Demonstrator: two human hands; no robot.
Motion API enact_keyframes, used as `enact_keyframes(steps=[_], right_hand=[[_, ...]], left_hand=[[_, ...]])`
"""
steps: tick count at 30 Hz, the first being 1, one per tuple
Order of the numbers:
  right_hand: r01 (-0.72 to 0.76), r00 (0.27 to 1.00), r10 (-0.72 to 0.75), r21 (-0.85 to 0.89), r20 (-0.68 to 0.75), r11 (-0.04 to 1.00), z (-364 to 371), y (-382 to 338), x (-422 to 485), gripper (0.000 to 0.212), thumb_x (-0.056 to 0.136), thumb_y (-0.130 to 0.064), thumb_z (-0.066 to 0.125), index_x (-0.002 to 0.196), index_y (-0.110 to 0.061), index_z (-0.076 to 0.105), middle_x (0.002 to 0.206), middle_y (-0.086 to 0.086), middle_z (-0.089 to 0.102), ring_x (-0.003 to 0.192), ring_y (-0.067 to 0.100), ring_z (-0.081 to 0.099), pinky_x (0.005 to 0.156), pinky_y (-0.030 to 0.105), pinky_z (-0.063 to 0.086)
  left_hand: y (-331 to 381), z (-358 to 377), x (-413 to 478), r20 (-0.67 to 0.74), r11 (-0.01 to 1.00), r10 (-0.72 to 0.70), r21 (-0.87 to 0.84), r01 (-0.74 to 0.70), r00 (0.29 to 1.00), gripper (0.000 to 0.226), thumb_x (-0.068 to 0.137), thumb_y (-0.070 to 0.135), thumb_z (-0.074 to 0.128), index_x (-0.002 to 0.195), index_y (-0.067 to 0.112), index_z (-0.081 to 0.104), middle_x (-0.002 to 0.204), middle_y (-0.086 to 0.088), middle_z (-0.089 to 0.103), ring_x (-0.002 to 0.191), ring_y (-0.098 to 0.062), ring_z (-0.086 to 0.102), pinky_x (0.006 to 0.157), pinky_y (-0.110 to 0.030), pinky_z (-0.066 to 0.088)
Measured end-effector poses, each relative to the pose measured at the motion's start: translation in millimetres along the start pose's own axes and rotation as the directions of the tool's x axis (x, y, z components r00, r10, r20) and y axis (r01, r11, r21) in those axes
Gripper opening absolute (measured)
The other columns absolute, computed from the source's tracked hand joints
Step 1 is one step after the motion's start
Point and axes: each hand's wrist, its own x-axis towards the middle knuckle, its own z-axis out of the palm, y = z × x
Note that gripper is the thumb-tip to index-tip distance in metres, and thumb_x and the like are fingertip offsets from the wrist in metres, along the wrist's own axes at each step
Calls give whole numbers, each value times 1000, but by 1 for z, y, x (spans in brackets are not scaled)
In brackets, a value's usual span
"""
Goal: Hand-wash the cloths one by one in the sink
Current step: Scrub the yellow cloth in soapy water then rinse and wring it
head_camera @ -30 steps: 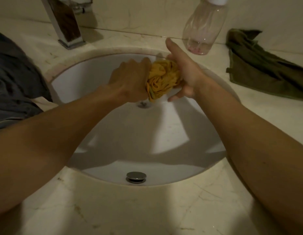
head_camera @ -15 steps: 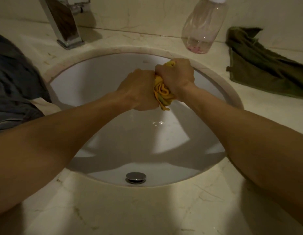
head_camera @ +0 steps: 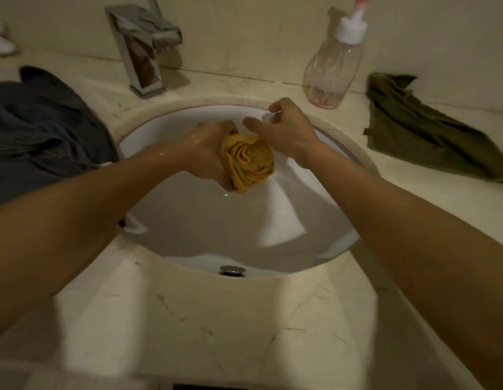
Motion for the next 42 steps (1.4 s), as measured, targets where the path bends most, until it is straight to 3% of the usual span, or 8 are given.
enact_keyframes(steps=[3, 7, 10, 19, 23, 32, 37, 42], right_hand=[[66, 998, -66, 30, -1, 997, -8, -21, -1, 72, 86, -49, 79, 139, -12, 47, 123, 1, 53, 94, 12, 58, 72, 23, 52], [149, 989, -149, 42, -5, 988, -14, -56, 2, 79, 80, -56, 82, 139, -16, 48, 127, 1, 54, 114, 21, 59, 92, 37, 56], [208, 978, -208, -11, 7, 978, -17, -83, 2, 85, 79, -61, 80, 145, -18, 46, 136, 3, 54, 119, 18, 56, 100, 37, 52], [329, 932, -320, -23, 167, 944, 0, -147, 36, 97, 78, -70, 75, 154, -22, 39, 152, 2, 45, 132, 15, 47, 101, 30, 45], [368, 911, -356, -20, 209, 929, 13, -176, 72, 98, 81, -73, 70, 156, -20, 37, 156, 5, 42, 136, 20, 45, 104, 31, 42], [414, 873, -289, -286, 392, 864, 28, -187, 137, 116, 67, -90, 64, 161, -37, 22, 168, 4, 28, 152, 30, 28, 122, 53, 29], [417, 876, -238, -409, 419, 812, 26, -189, 146, 122, 60, -101, 53, 161, -42, 18, 166, 9, 28, 150, 34, 32, 120, 54, 30], [471, 867, -290, -481, 405, 739, 27, -190, 147, 115, 69, -100, 44, 162, -37, 19, 164, 12, 27, 148, 36, 34, 117, 52, 35]], left_hand=[[-17, -10, -22, -24, 999, -20, -48, 18, 1000, 105, 41, 61, 94, 130, 29, 48, 112, 11, 61, 100, -14, 59, 84, -34, 50], [-37, -37, -49, -83, 999, -21, -42, 17, 996, 105, 42, 65, 92, 132, 34, 49, 115, 14, 61, 101, -13, 59, 88, -34, 51], [-49, -55, -63, -73, 999, -35, 23, 36, 997, 98, 47, 61, 94, 130, 32, 49, 112, 8, 63, 99, -17, 61, 87, -37, 53], [-96, -81, -69, -139, 995, -67, 64, 77, 988, 101, 49, 57, 95, 133, 30, 46, 116, -1, 66, 102, -26, 64, 89, -43, 54], [-108, -85, -59, -135, 999, -54, -10, 53, 989, 98, 50, 54, 95, 132, 27, 50, 115, 5, 65, 102, -19, 63, 88, -34, 50], [-128, -102, -39, -110, 1000, -20, -9, 19, 994, 93, 50, 58, 94, 127, 24, 55, 115, 6, 66, 102, -18, 63, 91, -35, 51], [-137, -105, -37, -113, 1000, -11, -25, 8, 994, 92, 49, 62, 92, 127, 28, 56, 114, 10, 65, 99, -13, 63, 88, -30, 48], [-138, -104, -32, -97, 1000, 3, -16, -4, 995, 95, 48, 63, 92, 129, 29, 56, 115, 10, 67, 100, -14, 65, 89, -29, 50]])
